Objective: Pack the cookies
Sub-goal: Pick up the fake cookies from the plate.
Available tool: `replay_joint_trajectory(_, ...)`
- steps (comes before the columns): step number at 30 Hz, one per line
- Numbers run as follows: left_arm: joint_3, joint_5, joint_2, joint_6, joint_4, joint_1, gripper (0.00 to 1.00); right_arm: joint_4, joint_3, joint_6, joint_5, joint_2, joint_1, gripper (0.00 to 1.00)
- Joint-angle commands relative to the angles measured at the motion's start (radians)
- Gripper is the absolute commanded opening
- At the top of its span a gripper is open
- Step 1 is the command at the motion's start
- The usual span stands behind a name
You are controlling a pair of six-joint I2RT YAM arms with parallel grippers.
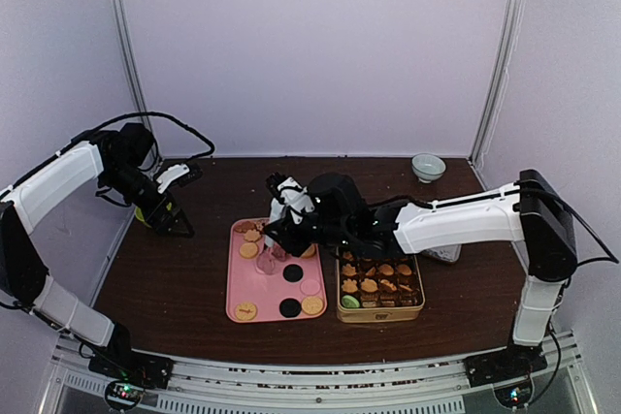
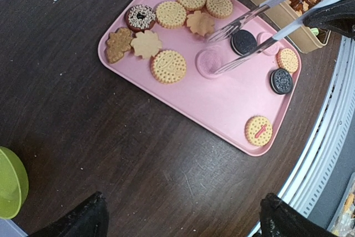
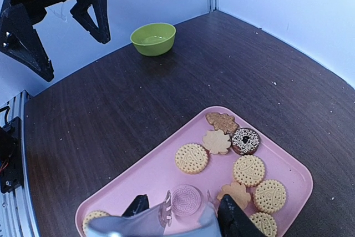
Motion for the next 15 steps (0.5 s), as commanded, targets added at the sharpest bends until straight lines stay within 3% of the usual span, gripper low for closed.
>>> replay_joint_trajectory(1, 0.005, 0.003, -0.003, -0.007, 0.019, 0.006, 0.98, 0.070, 0.013, -0.006, 0.017, 0.015, 0.009, 0.41)
replay_joint_trajectory(15, -0.008, 0.008, -0.006, -0.004, 0.025, 0.007, 0.98, 0.113, 0.083, -0.009, 0.022, 0.075, 0.016, 0.41)
